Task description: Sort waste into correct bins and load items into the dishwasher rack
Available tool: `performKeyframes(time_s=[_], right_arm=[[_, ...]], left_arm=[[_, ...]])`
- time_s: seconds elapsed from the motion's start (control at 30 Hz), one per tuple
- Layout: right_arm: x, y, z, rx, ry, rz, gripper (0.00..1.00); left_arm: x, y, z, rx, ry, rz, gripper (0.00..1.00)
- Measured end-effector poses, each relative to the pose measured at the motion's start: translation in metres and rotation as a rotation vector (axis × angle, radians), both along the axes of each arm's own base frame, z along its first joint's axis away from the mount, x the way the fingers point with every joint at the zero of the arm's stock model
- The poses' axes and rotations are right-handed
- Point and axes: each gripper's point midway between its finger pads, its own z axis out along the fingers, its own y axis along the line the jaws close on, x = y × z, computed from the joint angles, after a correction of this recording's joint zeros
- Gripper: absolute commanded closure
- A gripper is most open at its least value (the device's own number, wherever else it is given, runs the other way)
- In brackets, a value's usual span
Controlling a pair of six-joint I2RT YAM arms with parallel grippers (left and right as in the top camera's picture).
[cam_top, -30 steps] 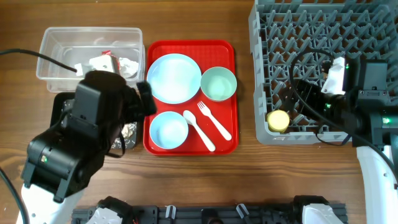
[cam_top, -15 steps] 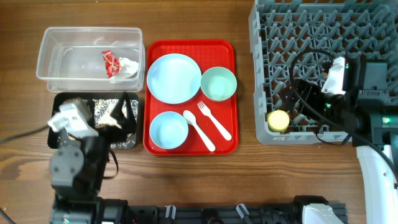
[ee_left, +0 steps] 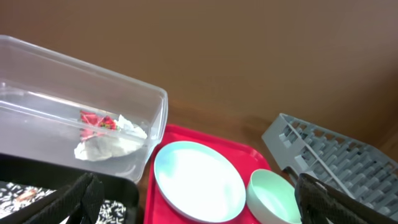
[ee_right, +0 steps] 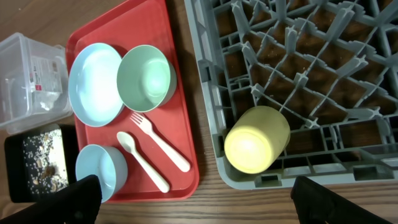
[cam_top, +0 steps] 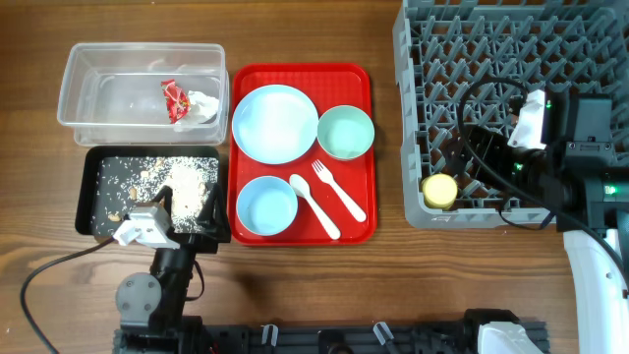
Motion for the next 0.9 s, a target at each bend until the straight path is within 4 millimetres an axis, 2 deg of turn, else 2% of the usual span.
performKeyframes(time_s=[0.27,0.37,0.43,0.9], right_arm=[[0.000,0.000,0.000,0.000,0.000,0.000,0.00],[0.000,0.000,0.000,0.000,0.000,0.000,0.00],[0.000,0.000,0.000,0.000,0.000,0.000,0.00],[0.000,0.000,0.000,0.000,0.000,0.000,0.00]], left_arm=[[0.008,-0.001,-0.013,-0.003,-0.054,-0.002,0.00],[0.009,-0.001,-0.035,0.001,0.012,-0.002,0.00],[0.010,-0.001,-0.043,0.002,0.034,-0.002,0.00],[0.010,-0.001,-0.042,0.002,0.032,-0.002,0.00]])
